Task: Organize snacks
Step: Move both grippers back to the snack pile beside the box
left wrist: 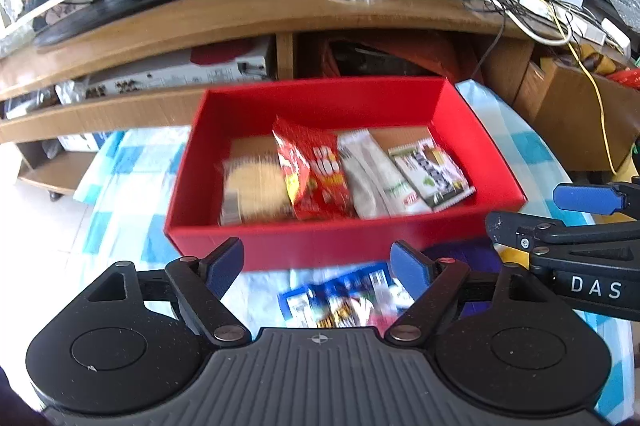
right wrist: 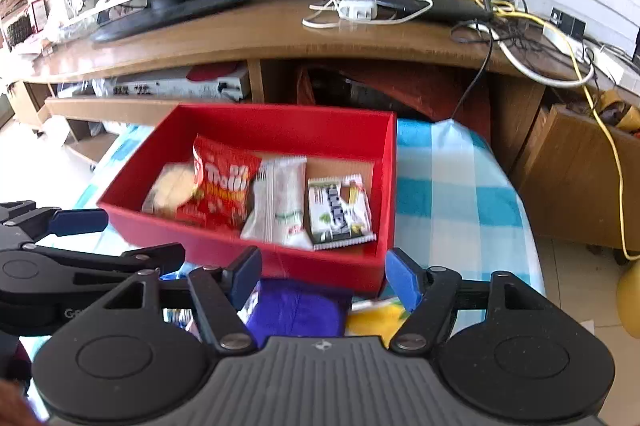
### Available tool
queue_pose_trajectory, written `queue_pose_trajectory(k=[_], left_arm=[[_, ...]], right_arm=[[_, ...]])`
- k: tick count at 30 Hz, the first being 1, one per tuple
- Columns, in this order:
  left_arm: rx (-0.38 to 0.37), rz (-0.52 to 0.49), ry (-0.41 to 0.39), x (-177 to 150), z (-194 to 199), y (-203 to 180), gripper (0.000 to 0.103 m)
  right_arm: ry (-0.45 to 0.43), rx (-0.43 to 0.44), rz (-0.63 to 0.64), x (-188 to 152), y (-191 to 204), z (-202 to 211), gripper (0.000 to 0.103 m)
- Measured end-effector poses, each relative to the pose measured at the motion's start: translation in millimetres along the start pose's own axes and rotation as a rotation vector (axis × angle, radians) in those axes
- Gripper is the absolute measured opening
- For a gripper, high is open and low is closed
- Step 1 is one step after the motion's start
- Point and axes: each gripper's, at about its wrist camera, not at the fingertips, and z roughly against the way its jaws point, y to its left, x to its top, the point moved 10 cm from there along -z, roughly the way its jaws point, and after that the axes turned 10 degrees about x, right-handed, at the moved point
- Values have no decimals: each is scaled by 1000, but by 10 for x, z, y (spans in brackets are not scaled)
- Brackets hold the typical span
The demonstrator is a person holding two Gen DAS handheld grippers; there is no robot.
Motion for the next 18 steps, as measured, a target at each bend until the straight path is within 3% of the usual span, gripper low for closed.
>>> queue_pose_trajectory(k=[8, 18], left_arm=[[-12, -23, 54, -253, -12, -48, 85], [-33, -19, 93, -368, -59, -19, 87]], right_arm=[[108, 23, -48, -294, -82, -129, 73], [201, 53, -109, -397, -79, -455, 78]])
